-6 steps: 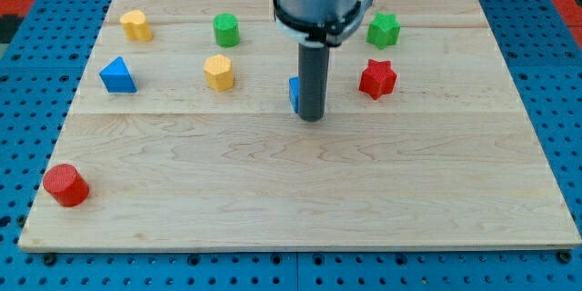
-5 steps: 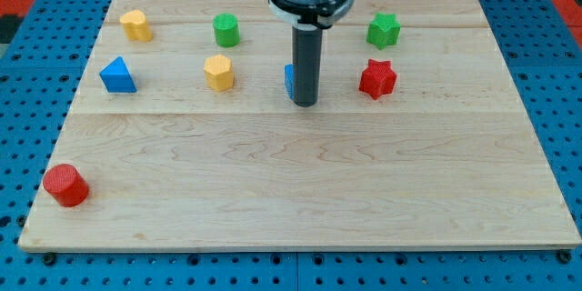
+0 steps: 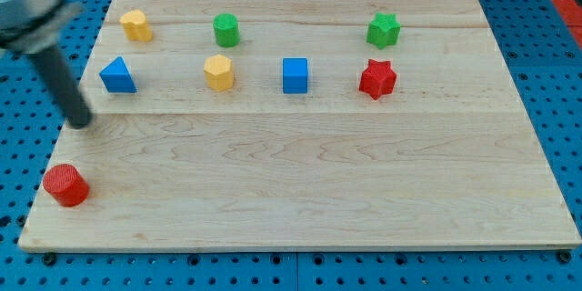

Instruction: Move the blue triangle to the left of the yellow hexagon

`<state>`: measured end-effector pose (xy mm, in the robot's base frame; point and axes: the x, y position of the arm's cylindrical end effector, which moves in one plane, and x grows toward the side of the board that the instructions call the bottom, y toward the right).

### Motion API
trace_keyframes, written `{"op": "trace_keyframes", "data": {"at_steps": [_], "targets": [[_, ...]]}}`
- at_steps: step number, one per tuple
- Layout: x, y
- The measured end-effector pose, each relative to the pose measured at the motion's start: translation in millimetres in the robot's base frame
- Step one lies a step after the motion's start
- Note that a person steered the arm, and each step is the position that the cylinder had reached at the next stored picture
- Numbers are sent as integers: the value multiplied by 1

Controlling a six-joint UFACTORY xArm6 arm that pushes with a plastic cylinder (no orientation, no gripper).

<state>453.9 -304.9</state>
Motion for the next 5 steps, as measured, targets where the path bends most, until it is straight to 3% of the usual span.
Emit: {"op": "trace_keyframes", "data": {"at_steps": [2, 5], "targets": [[-53, 28], [-57, 58]]}}
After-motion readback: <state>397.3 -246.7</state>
